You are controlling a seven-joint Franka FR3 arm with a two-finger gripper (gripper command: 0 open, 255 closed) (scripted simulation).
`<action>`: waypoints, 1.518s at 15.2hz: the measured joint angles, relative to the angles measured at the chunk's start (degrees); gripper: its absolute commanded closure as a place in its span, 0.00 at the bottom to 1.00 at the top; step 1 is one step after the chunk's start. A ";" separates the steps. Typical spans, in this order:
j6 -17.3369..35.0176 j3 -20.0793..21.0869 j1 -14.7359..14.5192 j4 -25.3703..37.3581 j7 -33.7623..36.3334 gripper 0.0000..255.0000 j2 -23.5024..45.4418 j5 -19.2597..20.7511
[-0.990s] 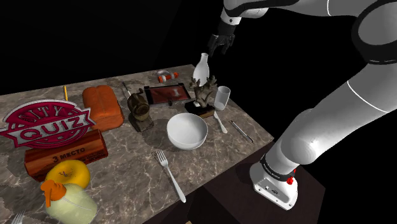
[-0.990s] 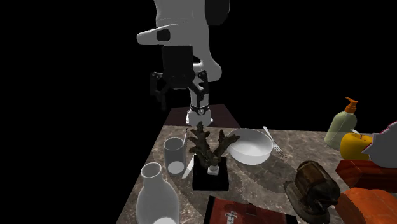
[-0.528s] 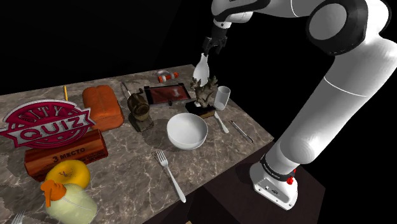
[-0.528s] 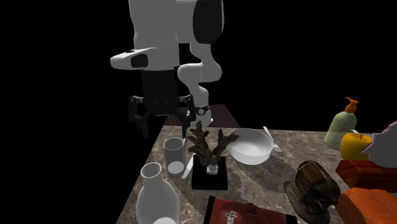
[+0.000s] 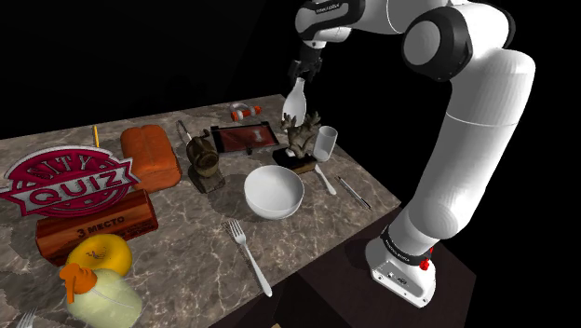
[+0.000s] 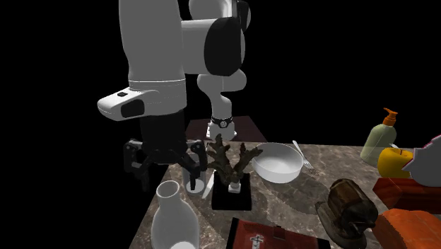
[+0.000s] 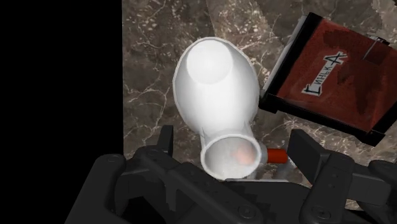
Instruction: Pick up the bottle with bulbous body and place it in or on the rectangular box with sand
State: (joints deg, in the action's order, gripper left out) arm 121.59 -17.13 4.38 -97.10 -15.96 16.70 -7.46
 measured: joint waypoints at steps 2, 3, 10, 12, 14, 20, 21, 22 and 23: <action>1.28 0.05 0.13 -0.74 -0.31 0.00 0.57 -0.28; 1.94 0.10 0.22 -0.95 -0.48 0.00 1.04 -0.47; 2.96 0.24 0.18 -1.36 -0.48 0.00 1.65 -0.69; 2.96 0.24 0.18 -1.36 -0.48 1.00 1.65 -0.69; 2.97 0.22 0.18 -1.34 -0.48 1.00 1.63 -0.68; 2.99 0.23 0.18 -1.32 -0.47 1.00 1.64 -0.70; 2.98 0.24 0.18 -1.29 -0.48 1.00 1.66 -0.71; 2.97 0.23 0.18 -1.29 -0.48 1.00 1.66 -0.71; 2.61 0.21 0.19 -1.03 -0.45 1.00 1.61 -0.66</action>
State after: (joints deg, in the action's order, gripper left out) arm 124.20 -16.91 4.57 -98.13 -16.41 18.31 -8.11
